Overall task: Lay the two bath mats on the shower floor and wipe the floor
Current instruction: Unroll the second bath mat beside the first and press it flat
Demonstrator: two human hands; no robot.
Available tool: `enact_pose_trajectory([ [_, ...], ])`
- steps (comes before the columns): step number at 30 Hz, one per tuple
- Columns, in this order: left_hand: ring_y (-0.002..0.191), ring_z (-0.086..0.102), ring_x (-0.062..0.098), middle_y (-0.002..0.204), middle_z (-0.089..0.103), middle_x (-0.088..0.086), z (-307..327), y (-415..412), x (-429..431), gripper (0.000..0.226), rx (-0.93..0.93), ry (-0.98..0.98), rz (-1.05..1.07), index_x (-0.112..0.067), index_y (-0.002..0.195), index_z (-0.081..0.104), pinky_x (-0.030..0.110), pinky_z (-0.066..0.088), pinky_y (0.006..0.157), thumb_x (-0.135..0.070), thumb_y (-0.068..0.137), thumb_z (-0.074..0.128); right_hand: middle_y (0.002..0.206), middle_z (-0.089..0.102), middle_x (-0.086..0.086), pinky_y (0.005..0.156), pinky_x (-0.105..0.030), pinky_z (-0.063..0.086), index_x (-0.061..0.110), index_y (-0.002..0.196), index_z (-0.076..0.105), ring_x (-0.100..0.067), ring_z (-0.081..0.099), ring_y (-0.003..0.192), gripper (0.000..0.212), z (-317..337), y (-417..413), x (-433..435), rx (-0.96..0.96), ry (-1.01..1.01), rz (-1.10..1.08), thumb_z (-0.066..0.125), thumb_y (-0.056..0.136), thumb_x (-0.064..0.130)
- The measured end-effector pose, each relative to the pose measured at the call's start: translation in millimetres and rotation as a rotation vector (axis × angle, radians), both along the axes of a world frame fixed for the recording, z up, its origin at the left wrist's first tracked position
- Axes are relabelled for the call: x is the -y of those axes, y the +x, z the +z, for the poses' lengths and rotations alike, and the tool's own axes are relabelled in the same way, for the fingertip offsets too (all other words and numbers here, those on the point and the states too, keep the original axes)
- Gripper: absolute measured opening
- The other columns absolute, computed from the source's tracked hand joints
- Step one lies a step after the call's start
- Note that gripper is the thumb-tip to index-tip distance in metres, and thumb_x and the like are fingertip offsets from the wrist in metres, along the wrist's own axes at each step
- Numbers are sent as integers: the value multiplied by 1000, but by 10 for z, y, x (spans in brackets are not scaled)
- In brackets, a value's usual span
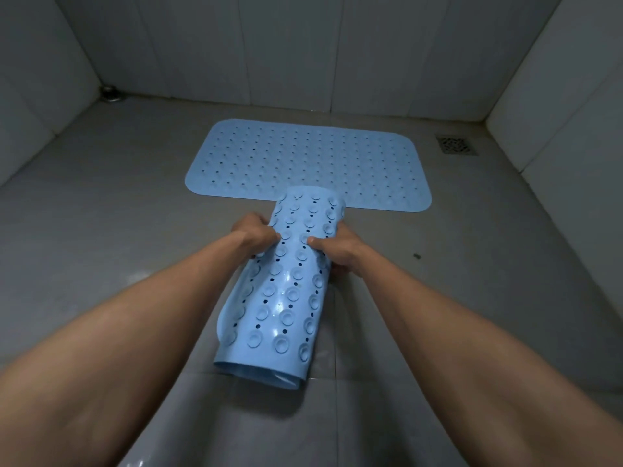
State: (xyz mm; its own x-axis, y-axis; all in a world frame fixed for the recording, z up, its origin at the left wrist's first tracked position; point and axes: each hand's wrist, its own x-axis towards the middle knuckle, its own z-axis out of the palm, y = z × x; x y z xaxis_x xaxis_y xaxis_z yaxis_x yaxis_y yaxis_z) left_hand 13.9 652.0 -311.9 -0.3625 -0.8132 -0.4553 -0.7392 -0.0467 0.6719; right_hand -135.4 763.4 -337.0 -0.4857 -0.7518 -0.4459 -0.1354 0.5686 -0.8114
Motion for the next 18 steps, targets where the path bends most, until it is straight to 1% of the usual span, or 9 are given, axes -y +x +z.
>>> enact_pose_trajectory([
  [2,89,62,23,104,66,9,-20,31,29,28,-22,49,32,-7,103,66,38,58,85,-26,86,77,134,58,2,102,-44,50,16,142,43,-23,58,121,78,46,13,-26,-18,-21,-26,81,77,36],
  [4,88,65,21,103,67,8,-10,15,37,39,-73,120,59,-5,103,68,38,58,87,-33,79,83,130,54,0,97,-41,51,14,140,30,-24,57,117,75,74,-12,-81,-18,18,-71,77,85,35],
  [6,90,69,21,102,70,7,1,-61,16,45,-145,189,75,-4,104,69,37,59,87,-32,73,88,125,54,-3,90,-39,52,15,138,27,-24,58,110,68,42,-88,-133,-20,35,-98,71,90,35],
  [8,89,72,21,99,73,6,-20,-152,-25,42,-202,220,60,-5,100,70,36,60,85,-30,71,89,128,56,-3,94,-39,51,17,139,31,-23,59,110,65,11,-147,-174,-29,14,-108,70,90,35],
  [11,88,73,19,98,75,6,-88,-242,-106,35,-292,230,61,-7,101,72,31,61,79,-27,76,86,132,59,-4,102,-41,49,15,138,47,-25,60,116,58,-13,-248,-201,-153,64,-90,72,88,32],
  [12,87,72,17,99,75,5,-109,-263,-127,30,-320,228,75,-8,101,74,28,60,73,-26,79,83,132,61,-7,102,-41,49,13,135,53,-27,61,117,50,13,-284,-216,-198,101,-77,68,90,29],
  [14,83,67,12,95,73,-1,-119,-303,-185,17,-317,193,82,-14,100,77,23,54,61,-22,85,76,127,63,-13,97,-40,52,9,125,61,-31,61,113,35,129,-324,-270,-240,156,-79,52,93,22],
  [16,78,62,5,90,71,-9,-126,-350,-257,11,-308,127,54,-20,97,78,17,45,58,-20,87,73,128,61,-15,92,-39,49,9,126,58,-32,60,110,39,224,-344,-324,-209,151,-119,42,93,19],
  [18,77,63,2,88,71,-10,-147,-406,-332,11,-353,105,36,-22,94,77,12,43,54,-16,86,73,142,51,-13,100,-39,43,14,146,40,-32,53,122,54,268,-326,-363,-173,119,-149,43,94,28],
])
